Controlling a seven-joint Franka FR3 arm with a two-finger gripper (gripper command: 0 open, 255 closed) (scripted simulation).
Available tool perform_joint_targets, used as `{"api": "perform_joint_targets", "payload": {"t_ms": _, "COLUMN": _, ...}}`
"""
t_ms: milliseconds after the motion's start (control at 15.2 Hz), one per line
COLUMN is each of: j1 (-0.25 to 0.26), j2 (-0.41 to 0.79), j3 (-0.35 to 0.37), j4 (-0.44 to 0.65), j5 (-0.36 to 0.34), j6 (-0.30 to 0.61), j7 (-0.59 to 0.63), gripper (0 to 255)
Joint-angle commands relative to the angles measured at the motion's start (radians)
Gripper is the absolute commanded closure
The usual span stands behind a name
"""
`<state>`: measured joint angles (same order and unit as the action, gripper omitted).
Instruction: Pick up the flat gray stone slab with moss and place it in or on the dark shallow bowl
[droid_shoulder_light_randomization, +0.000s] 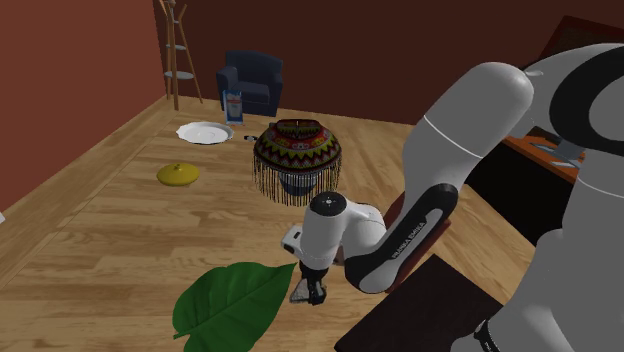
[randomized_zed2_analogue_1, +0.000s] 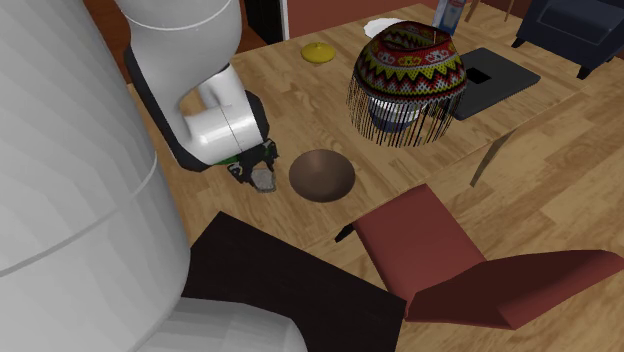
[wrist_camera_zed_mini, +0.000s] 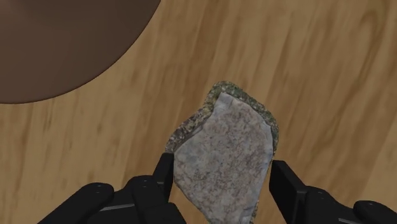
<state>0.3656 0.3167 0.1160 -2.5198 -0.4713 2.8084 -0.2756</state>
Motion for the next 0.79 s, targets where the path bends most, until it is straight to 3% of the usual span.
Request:
{"api": "perform_joint_targets", "payload": {"t_ms": 0, "j1": -0.010, "j2": -0.012, "j3": 0.003, "j4": -0.005, "j5": 0.010, "j6": -0.010, "j7": -0.011, "gripper": 255}}
{"api": "perform_joint_targets", "payload": {"t_ms": 330, "j1": -0.038, "j2": -0.092, "j3": 0.045, "j4": -0.022, "j5": 0.077, "j6": -0.069, "j7": -0.068, "gripper": 255}}
{"api": "perform_joint_targets", "payload": {"t_ms": 396, "j1": -0.032, "j2": -0.073, "j3": 0.037, "j4": -0.017, "j5": 0.062, "j6": -0.056, "j7": -0.054, "gripper": 255}}
{"api": "perform_joint_targets", "payload": {"t_ms": 462, "j1": -0.031, "j2": -0.073, "j3": 0.037, "j4": -0.017, "j5": 0.062, "j6": -0.056, "j7": -0.054, "gripper": 0}}
{"api": "perform_joint_targets", "payload": {"t_ms": 594, "j1": -0.151, "j2": -0.135, "j3": 0.094, "j4": -0.084, "j5": 0.268, "j6": -0.014, "j7": -0.182, "gripper": 0}}
{"api": "perform_joint_targets", "payload": {"t_ms": 660, "j1": -0.188, "j2": -0.152, "j3": 0.116, "j4": -0.102, "j5": 0.337, "j6": -0.005, "j7": -0.226, "gripper": 0}}
{"api": "perform_joint_targets", "payload": {"t_ms": 726, "j1": -0.184, "j2": -0.135, "j3": 0.109, "j4": -0.099, "j5": 0.323, "j6": 0.009, "j7": -0.216, "gripper": 0}}
